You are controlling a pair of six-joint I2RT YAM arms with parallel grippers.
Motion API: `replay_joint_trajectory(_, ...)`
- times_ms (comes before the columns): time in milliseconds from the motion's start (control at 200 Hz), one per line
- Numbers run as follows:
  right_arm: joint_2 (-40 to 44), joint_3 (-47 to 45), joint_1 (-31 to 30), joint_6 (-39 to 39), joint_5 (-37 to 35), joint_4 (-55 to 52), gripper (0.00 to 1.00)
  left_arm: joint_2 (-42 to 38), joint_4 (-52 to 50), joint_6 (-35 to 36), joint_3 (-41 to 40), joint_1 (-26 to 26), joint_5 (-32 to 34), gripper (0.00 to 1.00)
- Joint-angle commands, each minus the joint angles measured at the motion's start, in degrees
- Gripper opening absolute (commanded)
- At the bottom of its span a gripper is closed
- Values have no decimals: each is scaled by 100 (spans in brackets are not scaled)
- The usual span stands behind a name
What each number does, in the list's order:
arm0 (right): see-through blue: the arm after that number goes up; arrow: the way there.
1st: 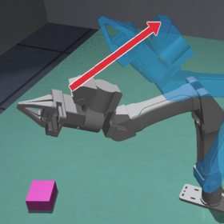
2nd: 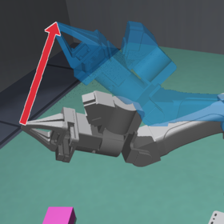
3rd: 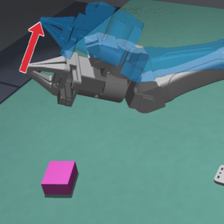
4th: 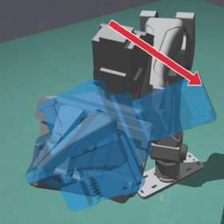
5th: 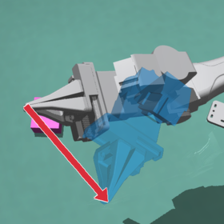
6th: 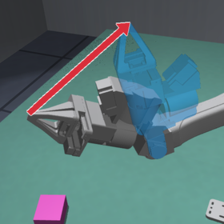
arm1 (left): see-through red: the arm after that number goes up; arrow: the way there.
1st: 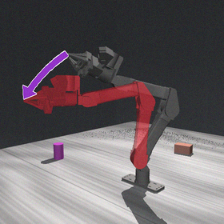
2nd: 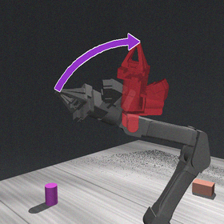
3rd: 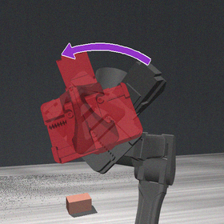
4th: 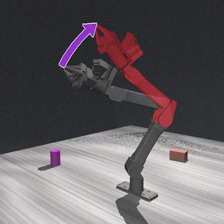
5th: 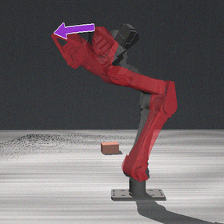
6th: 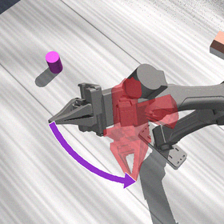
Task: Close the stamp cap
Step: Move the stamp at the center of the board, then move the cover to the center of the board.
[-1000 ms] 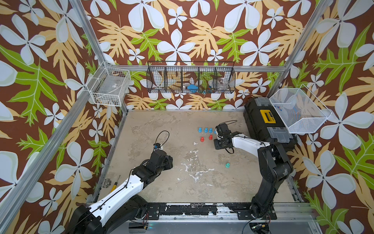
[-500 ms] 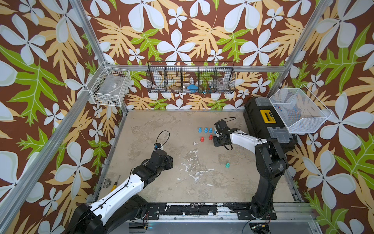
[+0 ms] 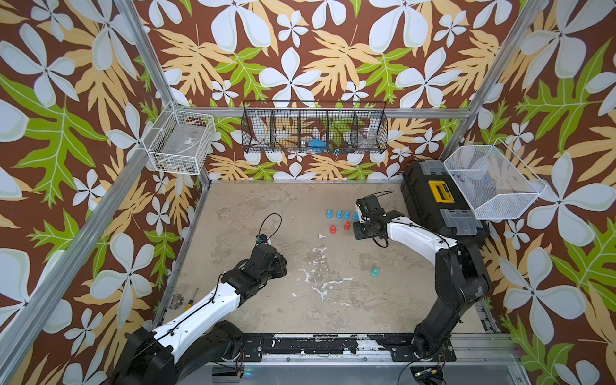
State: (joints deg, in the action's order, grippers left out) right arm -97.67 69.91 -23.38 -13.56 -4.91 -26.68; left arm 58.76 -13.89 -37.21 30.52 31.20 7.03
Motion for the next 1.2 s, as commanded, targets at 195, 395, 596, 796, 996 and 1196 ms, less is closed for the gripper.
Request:
replay_joint_trajectory(195,1652,-863,-157,-130,-78,-299,47,875,682,-124,59,-39,-215,60)
replay_joint_trajectory(395,2556,-1478,-156,-177,-87,-509,47,1384,957,-199,66,-74,-110,60)
replay_joint_trajectory(596,3137,-1845,-154,-270,-41,-625,48,1807,1072,-173,156,-76,-27,59)
replay_joint_trajectory(796,3506,-2015,-162,-365,49,-686,47,2098,1126,-155,206,-75,-30,59)
replay_joint_trajectory(996,3588,-2074,-163,-460,57,-740,47,2273,1143,-137,219,-70,-82,58)
replay_joint_trajectory(1196,3866,-2510,-271,-887,-126,-694,44,2358,1199,-212,218,165,-175,58)
